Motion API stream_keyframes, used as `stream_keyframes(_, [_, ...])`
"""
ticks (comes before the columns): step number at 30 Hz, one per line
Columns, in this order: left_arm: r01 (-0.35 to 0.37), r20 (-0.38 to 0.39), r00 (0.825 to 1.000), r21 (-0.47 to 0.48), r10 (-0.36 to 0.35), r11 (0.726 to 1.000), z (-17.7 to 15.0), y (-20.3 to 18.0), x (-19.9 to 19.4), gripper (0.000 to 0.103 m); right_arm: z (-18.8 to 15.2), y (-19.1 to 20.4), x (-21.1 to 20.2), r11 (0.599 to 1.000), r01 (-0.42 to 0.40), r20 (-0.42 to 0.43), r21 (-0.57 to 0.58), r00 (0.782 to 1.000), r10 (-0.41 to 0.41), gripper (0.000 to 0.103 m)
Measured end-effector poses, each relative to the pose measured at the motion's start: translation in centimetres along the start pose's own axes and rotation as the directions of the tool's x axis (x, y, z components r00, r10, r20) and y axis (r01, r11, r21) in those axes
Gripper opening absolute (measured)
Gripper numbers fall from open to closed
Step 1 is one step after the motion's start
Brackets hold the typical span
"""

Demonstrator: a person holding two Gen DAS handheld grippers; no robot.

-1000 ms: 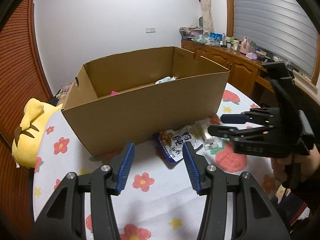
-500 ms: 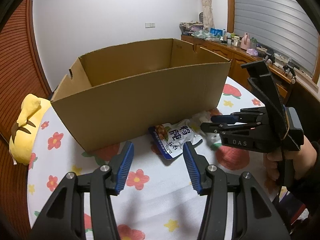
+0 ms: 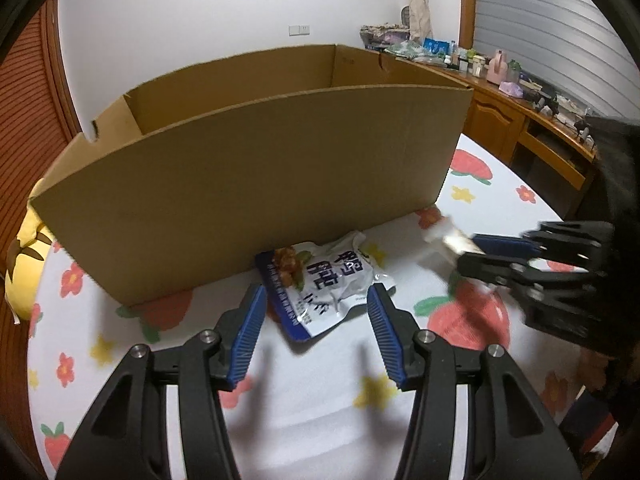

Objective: Organize snacks
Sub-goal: 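Grasp the white-blue duck-neck pouch with left gripper while right gripper grasps clear-wrapped white bar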

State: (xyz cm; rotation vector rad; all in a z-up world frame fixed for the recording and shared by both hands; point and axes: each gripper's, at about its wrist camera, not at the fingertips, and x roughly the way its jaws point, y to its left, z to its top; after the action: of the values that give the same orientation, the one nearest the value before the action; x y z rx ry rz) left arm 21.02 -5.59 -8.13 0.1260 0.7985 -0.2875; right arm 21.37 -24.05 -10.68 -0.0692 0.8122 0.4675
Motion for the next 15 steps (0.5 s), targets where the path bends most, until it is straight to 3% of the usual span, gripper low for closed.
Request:
stream_keyframes(4, [-0.016, -0.018, 1.000, -0.029, 0.015, 0.999, 0.7, -0.1, 1.2, 0.053, -0.9, -0.8, -0.9, 1.000, -0.024, 0.011, 0.007, 1.000, 0.024, 0.020])
stream_keyframes(8, [-0.010, -0.019, 1.000, -0.073, 0.008, 0.997, 1.3, 0.0, 2.1, 0.054, -1.6, -1.2, -0.8, 1.000, 0.007, 0.006, -0.015, 1.000, -0.007, 0.020])
stream_keyframes(15, [-0.032, -0.035, 0.999, -0.119, 0.028, 0.992, 1.5, 0.0, 3.7, 0.064, -1.8, -1.0, -0.6, 1.000, 0.000, 0.002, -0.026, 1.000, 0.000, 0.020])
